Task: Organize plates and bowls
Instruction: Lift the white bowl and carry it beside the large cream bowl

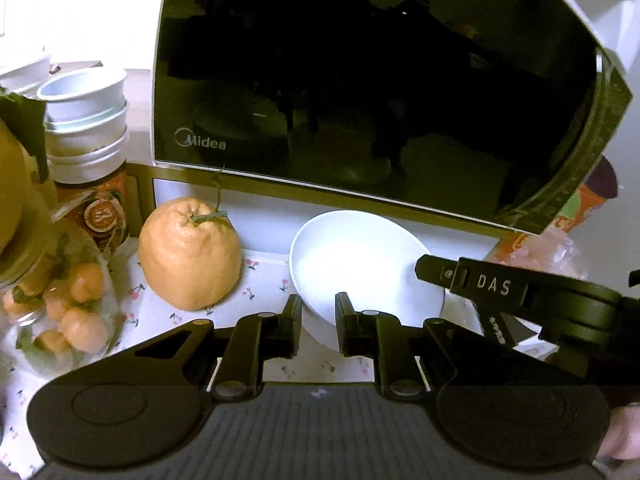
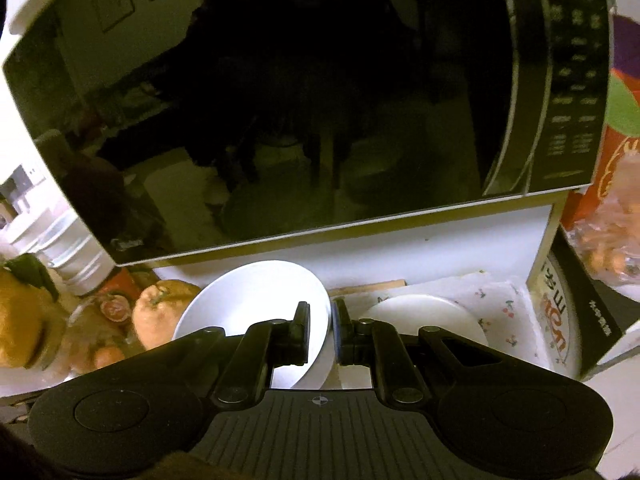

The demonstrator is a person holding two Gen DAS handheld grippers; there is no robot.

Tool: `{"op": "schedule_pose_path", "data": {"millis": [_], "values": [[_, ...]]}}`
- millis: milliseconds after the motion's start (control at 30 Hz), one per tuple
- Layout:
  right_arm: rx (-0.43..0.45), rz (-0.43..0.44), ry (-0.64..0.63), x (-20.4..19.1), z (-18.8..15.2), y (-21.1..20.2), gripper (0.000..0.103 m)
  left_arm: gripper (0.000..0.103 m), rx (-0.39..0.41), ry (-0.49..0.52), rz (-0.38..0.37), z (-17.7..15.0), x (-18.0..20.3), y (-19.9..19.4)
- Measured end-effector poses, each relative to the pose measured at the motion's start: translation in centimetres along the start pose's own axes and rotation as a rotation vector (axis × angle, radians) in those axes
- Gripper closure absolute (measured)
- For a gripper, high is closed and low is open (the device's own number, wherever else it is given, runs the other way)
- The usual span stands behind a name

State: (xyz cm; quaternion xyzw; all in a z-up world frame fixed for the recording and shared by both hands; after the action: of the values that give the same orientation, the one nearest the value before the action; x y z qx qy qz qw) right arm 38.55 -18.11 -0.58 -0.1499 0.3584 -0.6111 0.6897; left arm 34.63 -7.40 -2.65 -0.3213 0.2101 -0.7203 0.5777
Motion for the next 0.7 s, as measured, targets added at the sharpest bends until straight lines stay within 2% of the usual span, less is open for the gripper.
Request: {"op": "schedule_pose_path", "data": {"millis": [333, 700], "values": [[0.028, 0.01, 0.014, -0.7, -1.1, -6.4, 0.091, 0.087, -0.005, -0.001, -0.018, -1.8, 1.2, -4.1], [0.011, 0.008, 0.052, 0.0, -6.1, -11.8, 0.091, 0.087, -0.05, 0.021, -0.05, -6.3, 2.1, -8.4]]}}
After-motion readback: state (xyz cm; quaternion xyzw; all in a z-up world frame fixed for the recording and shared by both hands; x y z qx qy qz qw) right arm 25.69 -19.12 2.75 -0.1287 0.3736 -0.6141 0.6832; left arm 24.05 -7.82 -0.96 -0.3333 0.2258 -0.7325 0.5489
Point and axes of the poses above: each gripper's, at about its wrist camera, not at the fingertips, and y roughly the way its jaws point, x to its right, z to its top, the point moved 9 cm from there along y, roughly the way its jaws point, and after that the axes turned 3 degrees about y, right-handed, at the moved point
